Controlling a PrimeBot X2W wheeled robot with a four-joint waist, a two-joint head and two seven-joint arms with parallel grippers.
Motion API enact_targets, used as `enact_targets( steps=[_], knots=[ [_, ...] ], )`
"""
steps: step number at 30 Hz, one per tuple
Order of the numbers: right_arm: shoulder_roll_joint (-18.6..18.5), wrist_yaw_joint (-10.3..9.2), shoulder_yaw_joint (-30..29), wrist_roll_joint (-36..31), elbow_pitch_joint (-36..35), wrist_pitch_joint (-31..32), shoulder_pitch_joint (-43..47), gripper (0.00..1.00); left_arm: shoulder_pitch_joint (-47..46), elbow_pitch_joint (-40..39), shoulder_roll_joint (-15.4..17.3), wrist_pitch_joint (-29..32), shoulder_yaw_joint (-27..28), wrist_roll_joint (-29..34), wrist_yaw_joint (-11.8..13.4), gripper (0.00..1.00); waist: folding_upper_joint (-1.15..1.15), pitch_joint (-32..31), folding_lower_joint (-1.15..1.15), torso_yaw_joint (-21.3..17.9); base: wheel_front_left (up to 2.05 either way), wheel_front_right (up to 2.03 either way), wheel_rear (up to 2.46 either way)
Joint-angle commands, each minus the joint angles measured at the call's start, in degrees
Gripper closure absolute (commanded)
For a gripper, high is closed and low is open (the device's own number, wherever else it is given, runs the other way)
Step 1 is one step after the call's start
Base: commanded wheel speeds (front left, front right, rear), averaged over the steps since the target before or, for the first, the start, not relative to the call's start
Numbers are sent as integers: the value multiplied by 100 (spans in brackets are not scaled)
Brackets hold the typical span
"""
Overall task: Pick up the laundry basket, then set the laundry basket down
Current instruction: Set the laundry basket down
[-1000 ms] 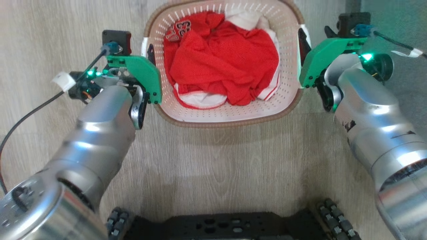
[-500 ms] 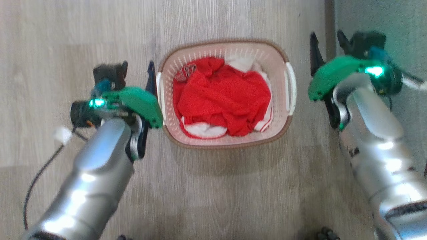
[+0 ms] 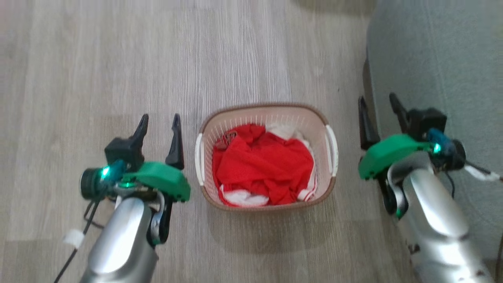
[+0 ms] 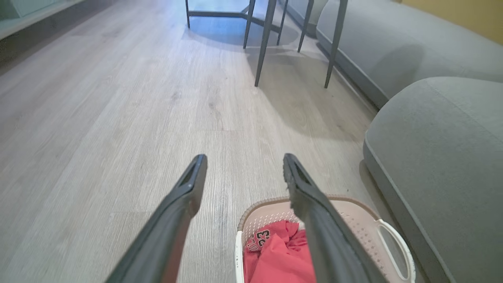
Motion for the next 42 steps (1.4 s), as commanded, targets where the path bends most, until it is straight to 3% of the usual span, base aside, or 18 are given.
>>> enact_targets(
  steps=[1,21,31,42],
  knots=[
    [91,-10,79,-40,-381,-44,256,0,122,-336,18,-54,340,174,-47,0,0,-401,1,24,0,0,0],
    [91,-10,-407,-259,-2390,-45,2498,0,2078,-1668,-98,-54,1101,734,-148,0,0,-1567,1,96,0,0,0],
    [92,-10,-544,-225,-2674,-45,2983,0,2731,-1977,-120,-54,1321,776,-60,0,0,-1816,1,-8,0,0,0],
    [92,-10,-629,-213,-2709,-45,3055,0,2822,-1959,-129,-54,1370,793,-122,0,0,-1856,1,-17,0,0,0]
  ],
)
